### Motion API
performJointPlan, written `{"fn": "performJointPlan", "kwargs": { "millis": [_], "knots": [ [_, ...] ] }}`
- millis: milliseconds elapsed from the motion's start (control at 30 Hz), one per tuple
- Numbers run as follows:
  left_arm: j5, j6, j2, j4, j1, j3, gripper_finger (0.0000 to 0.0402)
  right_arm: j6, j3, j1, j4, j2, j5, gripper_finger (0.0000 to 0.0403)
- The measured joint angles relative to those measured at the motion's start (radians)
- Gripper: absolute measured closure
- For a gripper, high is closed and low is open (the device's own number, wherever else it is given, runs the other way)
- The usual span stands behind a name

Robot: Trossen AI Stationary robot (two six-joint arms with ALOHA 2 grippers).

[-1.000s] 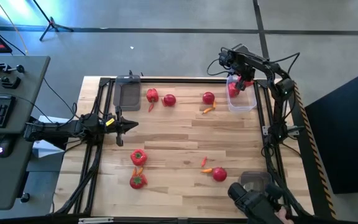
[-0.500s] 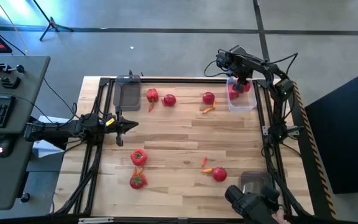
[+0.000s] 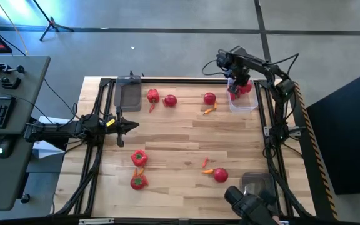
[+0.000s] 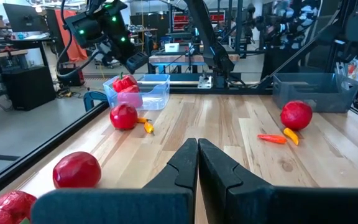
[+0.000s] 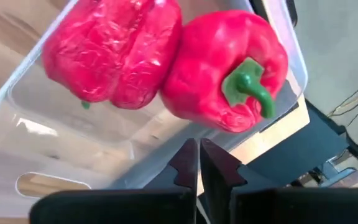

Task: Sort produce into baskets
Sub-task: Put the red bell pepper into the transparent bin

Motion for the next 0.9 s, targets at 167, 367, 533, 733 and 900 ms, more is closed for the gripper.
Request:
{"fn": "performJointPlan", "kwargs": {
  "millis": [167,367,533,733,900],
  "knots": [
    [0.0,-0.001,0.0,0.0,0.0,0.0,0.0402,0.021,0.0,-0.004,0.045,0.0,0.0,0.0402],
    [0.0,-0.002,0.0,0.0,0.0,0.0,0.0401,0.059,0.0,-0.008,0.068,0.0,0.022,0.0403],
    [0.0,0.0,0.0,0.0,0.0,0.0,0.0402,0.094,0.0,-0.03,0.083,0.0,0.048,0.0403],
    [0.0,0.0,0.0,0.0,0.0,0.0,0.0402,0.103,0.0,-0.047,0.083,0.0,0.012,0.0403],
    [0.0,-0.003,0.0,0.0,0.0,0.0,0.0402,0.103,0.0,-0.047,0.089,0.0,-0.009,0.0403]
  ]
}}
